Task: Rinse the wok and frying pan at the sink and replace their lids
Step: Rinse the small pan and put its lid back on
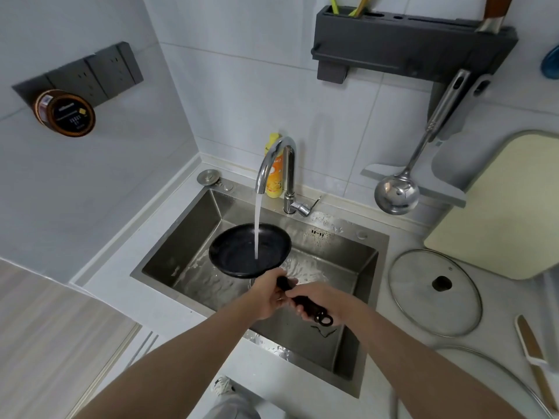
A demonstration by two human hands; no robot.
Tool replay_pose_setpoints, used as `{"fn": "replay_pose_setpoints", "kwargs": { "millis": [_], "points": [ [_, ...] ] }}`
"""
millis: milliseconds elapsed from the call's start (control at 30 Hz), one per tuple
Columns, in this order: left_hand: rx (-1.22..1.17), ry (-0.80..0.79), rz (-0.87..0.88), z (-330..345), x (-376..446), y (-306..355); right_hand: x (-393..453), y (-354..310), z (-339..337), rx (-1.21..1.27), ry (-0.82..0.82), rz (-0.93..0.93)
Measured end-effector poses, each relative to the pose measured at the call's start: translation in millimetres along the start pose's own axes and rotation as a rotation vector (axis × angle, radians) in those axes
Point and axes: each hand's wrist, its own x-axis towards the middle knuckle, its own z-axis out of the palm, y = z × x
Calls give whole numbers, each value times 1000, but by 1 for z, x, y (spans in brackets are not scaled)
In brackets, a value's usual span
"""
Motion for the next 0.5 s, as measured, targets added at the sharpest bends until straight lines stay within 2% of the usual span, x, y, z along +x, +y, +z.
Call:
{"fn": "replay_pose_setpoints", "kwargs": {
  "millis": [100,200,333,500],
  "points": [
    [32,-25,25,0,-2,-2,0,2,-8,149,-88,56],
    [95,2,48,1,-5,-5,-5,0,-5,87,-78,48],
    [84,53,64,-1,-3,-9,-7,-7,8,-311,82,53],
    [62,58,78,-5,-8,-7,-6,5,23,-750,231,-183]
  ]
}}
